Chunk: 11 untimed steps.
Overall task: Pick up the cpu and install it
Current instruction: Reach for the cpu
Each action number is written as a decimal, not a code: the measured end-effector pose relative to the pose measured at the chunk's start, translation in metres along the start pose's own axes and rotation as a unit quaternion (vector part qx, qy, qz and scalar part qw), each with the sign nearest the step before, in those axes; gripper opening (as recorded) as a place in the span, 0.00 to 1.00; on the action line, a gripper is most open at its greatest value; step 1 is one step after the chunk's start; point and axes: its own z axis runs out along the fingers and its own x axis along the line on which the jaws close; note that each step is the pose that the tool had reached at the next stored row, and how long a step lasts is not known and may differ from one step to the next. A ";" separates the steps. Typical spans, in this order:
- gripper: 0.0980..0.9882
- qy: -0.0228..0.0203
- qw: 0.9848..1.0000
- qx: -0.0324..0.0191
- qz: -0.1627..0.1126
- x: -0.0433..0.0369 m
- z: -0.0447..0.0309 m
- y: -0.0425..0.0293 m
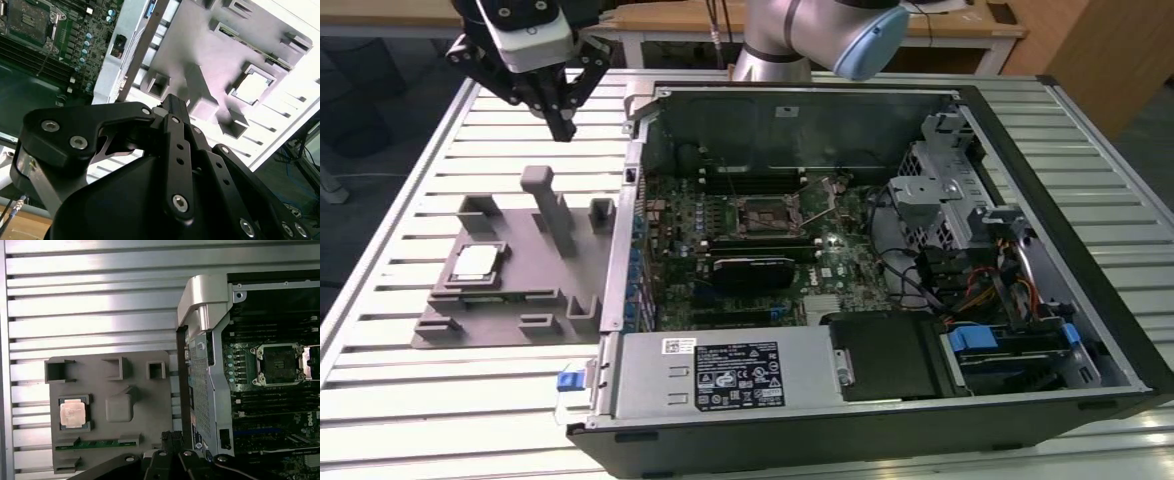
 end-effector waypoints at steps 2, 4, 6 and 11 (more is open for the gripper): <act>0.01 0.000 1.000 0.000 0.000 0.0019 0.0006 -0.0001; 0.01 0.000 1.000 0.000 0.000 0.0038 0.0012 -0.0003; 0.01 0.000 1.000 0.000 0.000 0.0057 0.0020 -0.0004; 0.01 0.000 1.000 0.000 0.000 0.0109 0.0041 -0.0007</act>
